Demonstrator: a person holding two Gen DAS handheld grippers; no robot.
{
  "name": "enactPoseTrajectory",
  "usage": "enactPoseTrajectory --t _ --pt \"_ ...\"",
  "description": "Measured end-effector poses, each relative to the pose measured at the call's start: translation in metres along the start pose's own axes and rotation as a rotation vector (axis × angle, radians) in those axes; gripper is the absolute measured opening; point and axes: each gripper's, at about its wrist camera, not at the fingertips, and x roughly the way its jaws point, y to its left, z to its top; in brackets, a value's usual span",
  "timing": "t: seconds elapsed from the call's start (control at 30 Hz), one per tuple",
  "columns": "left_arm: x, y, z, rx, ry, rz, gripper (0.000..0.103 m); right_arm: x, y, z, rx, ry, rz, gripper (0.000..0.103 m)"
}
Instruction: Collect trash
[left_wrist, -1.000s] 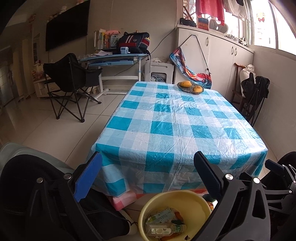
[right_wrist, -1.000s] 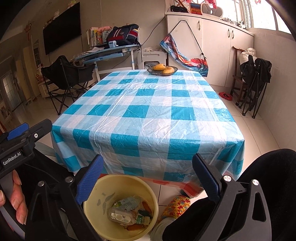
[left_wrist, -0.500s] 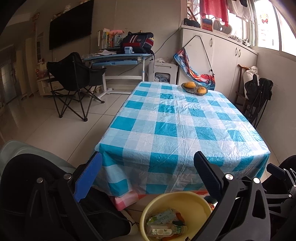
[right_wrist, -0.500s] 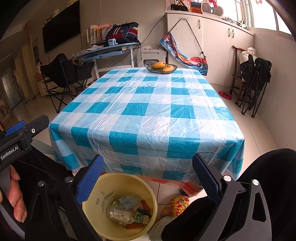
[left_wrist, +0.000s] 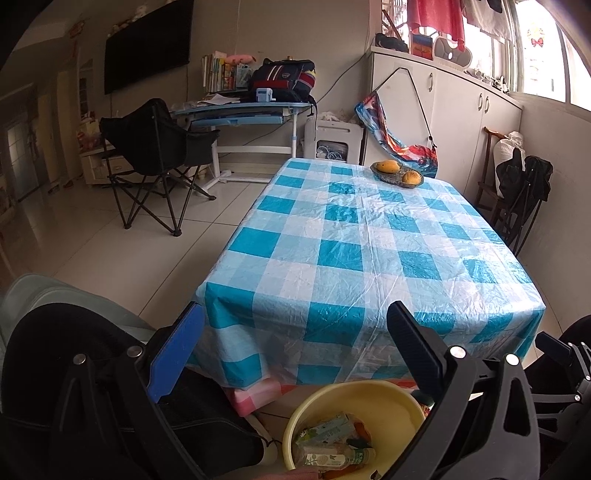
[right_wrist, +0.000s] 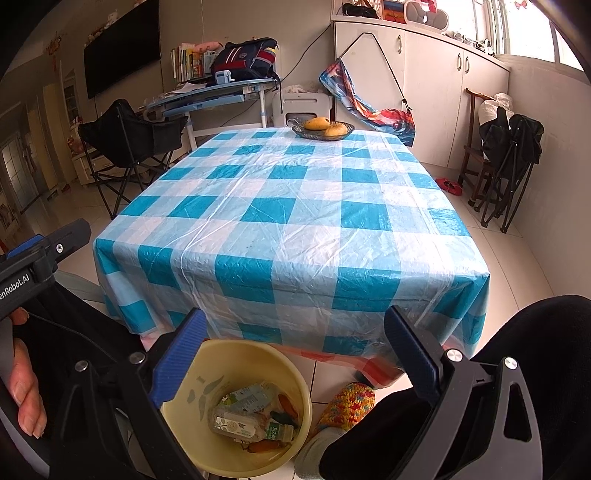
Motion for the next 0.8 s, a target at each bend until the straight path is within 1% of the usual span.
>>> enactPoseTrajectory --t 0.17,0.8 --pt "0.0005 -0.0032 -0.0006 0.017 0.003 0.004 0.096 0.0005 -0.0004 0.0 0.0 0.003 0.0 0.093" --pt "0.0006 -0.0034 -0.0004 0.016 0.003 0.005 0.096 0.0015 0.0003 -0.001 -0.01 0.013 -0.007 0.093"
